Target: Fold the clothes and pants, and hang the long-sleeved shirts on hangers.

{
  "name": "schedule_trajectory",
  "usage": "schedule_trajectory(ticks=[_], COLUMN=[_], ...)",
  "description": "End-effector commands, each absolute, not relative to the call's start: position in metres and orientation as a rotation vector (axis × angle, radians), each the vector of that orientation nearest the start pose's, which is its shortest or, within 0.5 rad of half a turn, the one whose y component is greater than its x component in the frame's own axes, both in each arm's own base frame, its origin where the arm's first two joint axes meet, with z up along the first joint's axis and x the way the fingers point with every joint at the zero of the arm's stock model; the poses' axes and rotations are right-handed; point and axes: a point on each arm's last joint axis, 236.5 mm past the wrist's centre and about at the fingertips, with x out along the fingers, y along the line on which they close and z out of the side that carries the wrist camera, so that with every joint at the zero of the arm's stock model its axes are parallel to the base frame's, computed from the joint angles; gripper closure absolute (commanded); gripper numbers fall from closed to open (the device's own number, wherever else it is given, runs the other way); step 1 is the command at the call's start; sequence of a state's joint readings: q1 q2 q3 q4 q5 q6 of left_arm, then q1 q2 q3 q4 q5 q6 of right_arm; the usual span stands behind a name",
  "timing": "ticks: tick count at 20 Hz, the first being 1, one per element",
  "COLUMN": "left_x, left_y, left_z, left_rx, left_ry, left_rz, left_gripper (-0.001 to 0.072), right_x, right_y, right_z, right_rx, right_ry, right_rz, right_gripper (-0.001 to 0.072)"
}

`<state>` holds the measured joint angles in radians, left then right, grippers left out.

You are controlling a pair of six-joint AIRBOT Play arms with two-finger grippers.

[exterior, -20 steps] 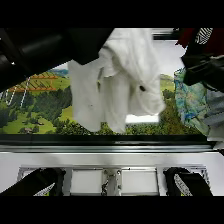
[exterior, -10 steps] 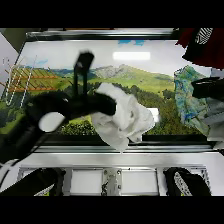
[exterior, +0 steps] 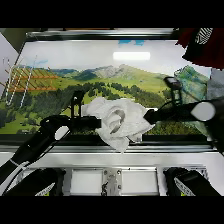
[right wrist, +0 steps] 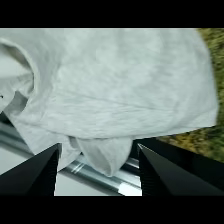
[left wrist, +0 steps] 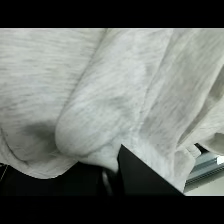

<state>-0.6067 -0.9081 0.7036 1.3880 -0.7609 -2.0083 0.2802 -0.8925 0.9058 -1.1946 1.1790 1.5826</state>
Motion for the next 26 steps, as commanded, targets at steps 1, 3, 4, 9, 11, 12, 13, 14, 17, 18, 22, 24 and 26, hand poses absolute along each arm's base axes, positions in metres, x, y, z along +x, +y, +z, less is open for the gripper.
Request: schedule_trajectory(ticks=[1, 3, 4, 9, 11, 12, 13, 14, 17, 18, 22, 24, 26], left_x=[0.275, 0.278, 0.279, 0.277, 0.277, 0.277, 0.277, 0.278, 0.280, 0.280, 0.287, 0.285, 0.268], left_y=[-0.205, -0.199, -0.198, -0.200, -0.200, -0.200, -0.200, -0.199, -0.189, -0.183, -0.179, -0.189, -0.212], left_z=[0.015, 0.021, 0.024, 0.026, 0.026, 0.026, 0.026, 0.026, 0.024, 0.024, 0.052, 0.076, 0.081], left_rx=[-0.314, -0.331, -0.335, -0.331, -0.331, -0.331, -0.327, -0.318, -0.266, -0.242, -0.182, -0.176, -0.132], left_ry=[1.074, 1.054, 1.046, 1.043, 1.043, 1.043, 1.042, 1.039, 1.040, 1.049, 1.027, 1.015, 1.025], left_rz=[-0.339, -0.327, -0.327, -0.337, -0.337, -0.337, -0.338, -0.336, -0.342, -0.339, -0.371, -0.409, -0.486], left_gripper=[0.0684, 0.0684, 0.0684, 0.0684, 0.0684, 0.0684, 0.0684, 0.0684, 0.0684, 0.0684, 0.0056, 0.0056, 0.0056], right_x=[0.252, 0.249, 0.248, 0.247, 0.251, 0.253, 0.253, 0.252, 0.251, 0.252, 0.254, 0.257, 0.259], right_y=[0.229, 0.266, 0.280, 0.296, 0.290, 0.286, 0.282, 0.277, 0.240, 0.226, 0.192, 0.189, 0.191], right_z=[0.017, -0.001, -0.011, -0.057, -0.064, -0.065, -0.066, -0.066, -0.045, -0.031, 0.030, 0.052, 0.065], right_rx=[0.216, 0.229, 0.256, 0.373, 0.377, 0.379, 0.368, 0.330, 0.141, 0.096, 0.104, 0.134, 0.150], right_ry=[1.284, 1.284, 1.298, 1.406, 1.409, 1.405, 1.405, 1.405, 1.364, 1.340, 1.248, 1.191, 1.160], right_rz=[0.524, 0.543, 0.527, 0.360, 0.303, 0.277, 0.264, 0.263, 0.261, 0.259, 0.275, 0.287, 0.302], right_gripper=[0.0211, 0.0211, 0.0212, 0.0295, 0.0359, 0.0369, 0.0484, 0.0654, 0.0690, 0.0690, 0.0690, 0.0690, 0.0690])
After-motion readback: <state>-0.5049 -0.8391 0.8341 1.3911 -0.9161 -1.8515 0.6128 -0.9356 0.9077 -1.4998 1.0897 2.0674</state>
